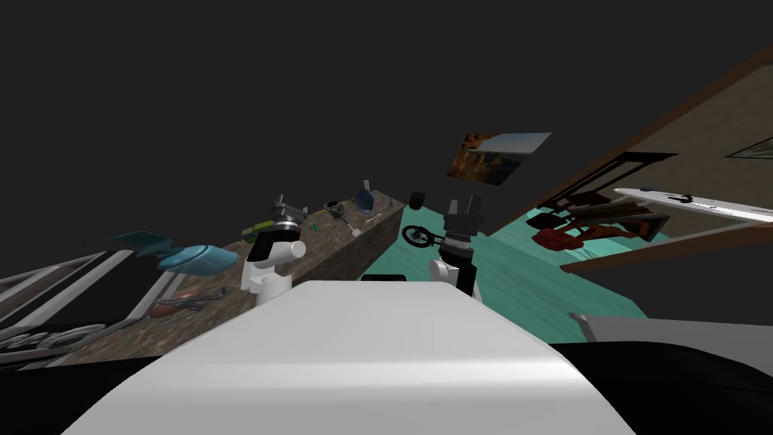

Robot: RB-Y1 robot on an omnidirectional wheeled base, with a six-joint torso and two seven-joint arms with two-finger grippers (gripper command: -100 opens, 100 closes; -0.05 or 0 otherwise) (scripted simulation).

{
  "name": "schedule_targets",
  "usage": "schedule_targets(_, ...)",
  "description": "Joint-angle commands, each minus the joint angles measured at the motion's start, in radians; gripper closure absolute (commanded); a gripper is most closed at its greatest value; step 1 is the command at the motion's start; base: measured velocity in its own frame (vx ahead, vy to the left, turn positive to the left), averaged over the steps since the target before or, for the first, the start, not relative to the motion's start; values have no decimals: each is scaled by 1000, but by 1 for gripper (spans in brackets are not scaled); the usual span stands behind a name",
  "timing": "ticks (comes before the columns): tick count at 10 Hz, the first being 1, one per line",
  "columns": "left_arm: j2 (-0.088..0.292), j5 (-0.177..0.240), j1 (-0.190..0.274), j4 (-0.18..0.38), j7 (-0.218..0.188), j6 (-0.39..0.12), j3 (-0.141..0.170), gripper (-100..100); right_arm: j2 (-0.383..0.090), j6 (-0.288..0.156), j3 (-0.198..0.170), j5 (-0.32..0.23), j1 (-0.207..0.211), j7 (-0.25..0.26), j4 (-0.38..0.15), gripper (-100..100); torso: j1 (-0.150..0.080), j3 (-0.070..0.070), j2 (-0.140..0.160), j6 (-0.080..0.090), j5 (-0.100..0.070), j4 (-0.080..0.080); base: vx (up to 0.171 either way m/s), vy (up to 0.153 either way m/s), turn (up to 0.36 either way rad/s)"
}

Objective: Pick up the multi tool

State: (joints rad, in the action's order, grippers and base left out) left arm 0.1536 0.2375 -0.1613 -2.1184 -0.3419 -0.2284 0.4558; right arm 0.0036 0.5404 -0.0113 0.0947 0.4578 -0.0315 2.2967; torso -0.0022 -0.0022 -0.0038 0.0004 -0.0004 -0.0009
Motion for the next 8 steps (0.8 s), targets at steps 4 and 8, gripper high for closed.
schedule_targets(4, 9, 42, 35, 49, -47, -138, 26, -100, 0, 0, 0, 0, 0, 0, 0, 0, 1, 0, 1, 0, 0, 0, 32, -32, 34)
schedule_targets(8, 19, 76, 60, 87, -77, -242, 34, -100, 0, 0, 0, 0, 0, 0, 0, 0, 1, 0, 1, 0, 0, 0, 35, -24, 18)
